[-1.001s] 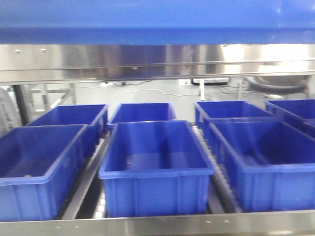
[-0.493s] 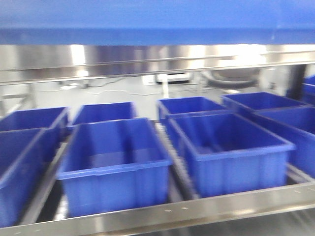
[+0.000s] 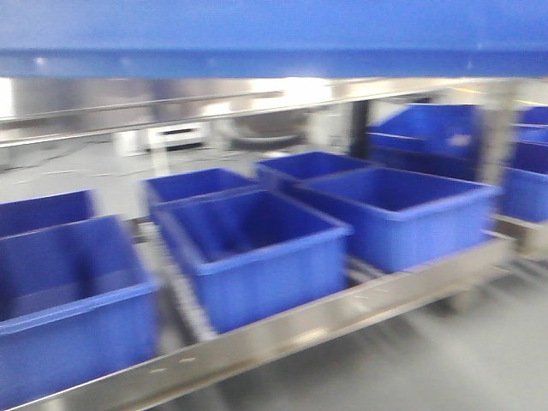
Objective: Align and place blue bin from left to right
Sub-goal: 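Back away from the rack carrying the bin in both grippers, then drive across the floor holding the blue bin with both grippers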
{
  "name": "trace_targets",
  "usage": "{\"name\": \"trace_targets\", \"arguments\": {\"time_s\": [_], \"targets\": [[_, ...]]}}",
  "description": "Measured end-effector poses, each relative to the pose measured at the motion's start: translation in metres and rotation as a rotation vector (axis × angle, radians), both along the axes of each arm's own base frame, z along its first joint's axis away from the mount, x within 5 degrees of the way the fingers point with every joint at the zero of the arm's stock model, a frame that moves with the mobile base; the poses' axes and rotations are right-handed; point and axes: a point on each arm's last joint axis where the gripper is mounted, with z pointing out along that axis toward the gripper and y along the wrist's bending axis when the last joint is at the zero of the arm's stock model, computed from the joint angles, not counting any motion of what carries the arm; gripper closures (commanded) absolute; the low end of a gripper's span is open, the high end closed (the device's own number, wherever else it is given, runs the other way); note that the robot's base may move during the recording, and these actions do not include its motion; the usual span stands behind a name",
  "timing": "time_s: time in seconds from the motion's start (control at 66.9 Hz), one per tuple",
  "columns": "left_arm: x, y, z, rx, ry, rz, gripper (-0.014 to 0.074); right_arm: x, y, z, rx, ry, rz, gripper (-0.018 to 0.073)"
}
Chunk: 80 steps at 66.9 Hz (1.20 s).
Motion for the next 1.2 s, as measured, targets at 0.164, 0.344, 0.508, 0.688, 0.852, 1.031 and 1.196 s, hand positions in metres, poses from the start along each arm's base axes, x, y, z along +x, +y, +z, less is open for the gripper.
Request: {"name": "trace_targets", "arguments": {"time_s": [0.164,0.344,0.508,0.688,0.852,1.031,1.196], "targets": [[0.0002,-0.0003,0.0002,-0.002,-0.003,-0.002,0.0707,0.0,0.0,0.0,0.0,0.0,0.0,0.0629],[0.0003,-0.0005,0.0005,-0.003,-0.006,-0.005,0.0707,0.0,-0.0004,-0.0001,-0.003,0.001,-0.003,0.0629],[0.0003,-0.0005,0.0005,-0.003,-0.006,-0.005,0.0707,0.0,-0.0004,-0.0001,-0.003,0.001,-0.003,0.0629],[0.0003,-0.0005,0.0005,-0.003,-0.006,-0.005,0.0707,0.0,-0.0004,-0.0001,-0.003,0.001,-0.003,0.0629],[0.0003,-0.0005,0.0005,-0.003,-0.006,-0.005,0.0707,0.0,-0.0004,-0.0001,-0.003,0.001,-0.003,0.0629],[0.0003,-0.0005,0.0005,-0.003,-0.006,-0.005,0.0707,0.0,-0.0004,-0.0001,-0.003,0.001,-0.003,0.0629],[0.0004,-0.0004,0.0006,-0.002,-0.007,-0.004,0.0707,0.0,-0.0004,-0.0001,-0.003,0.001,-0.003,0.0629]]}}
